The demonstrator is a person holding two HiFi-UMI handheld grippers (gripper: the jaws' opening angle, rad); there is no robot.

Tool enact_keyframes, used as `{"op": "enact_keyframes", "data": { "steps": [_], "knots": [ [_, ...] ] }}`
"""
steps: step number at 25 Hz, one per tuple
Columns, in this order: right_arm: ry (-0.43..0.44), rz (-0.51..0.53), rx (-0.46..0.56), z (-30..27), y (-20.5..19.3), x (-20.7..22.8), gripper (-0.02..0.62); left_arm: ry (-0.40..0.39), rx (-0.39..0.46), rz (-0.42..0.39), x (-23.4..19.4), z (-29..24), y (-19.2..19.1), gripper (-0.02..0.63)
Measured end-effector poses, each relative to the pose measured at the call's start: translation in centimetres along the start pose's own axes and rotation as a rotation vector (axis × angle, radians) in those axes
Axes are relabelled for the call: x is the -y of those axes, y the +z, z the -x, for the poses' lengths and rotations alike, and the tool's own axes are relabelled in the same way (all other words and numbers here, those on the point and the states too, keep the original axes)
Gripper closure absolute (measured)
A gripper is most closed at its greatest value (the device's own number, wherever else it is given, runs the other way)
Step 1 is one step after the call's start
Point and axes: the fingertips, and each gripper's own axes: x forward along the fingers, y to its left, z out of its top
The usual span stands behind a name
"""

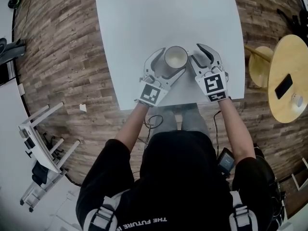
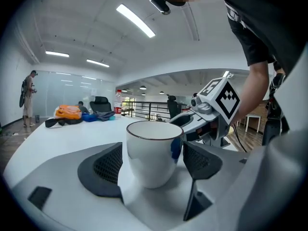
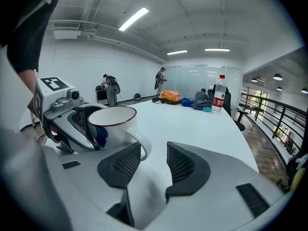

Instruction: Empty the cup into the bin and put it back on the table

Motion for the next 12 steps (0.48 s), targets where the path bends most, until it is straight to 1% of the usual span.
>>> {"op": "enact_keyframes", "data": {
  "steps": [2,5,7,12],
  "knots": [
    [0.005,0.003,0.000,-0.3,0.0,0.2,0.439,-0.020,-0.018,-0.029,-0.1,-0.6,0.0,0.224],
    [0.002,0.010,0.017,-0.6,0.2,0.3,0.439,-0.032,0.002,0.013,0.0,-1.2,0.6,0.225],
    [0.003,0.013,0.028,-0.8,0.3,0.1,0.440,-0.048,0.000,0.030,0.0,-1.6,0.3,0.225],
    [0.006,0.019,0.044,-0.9,0.5,-0.5,0.463,-0.056,-0.001,0.038,0.1,-1.3,0.1,0.225]
  ]
}}
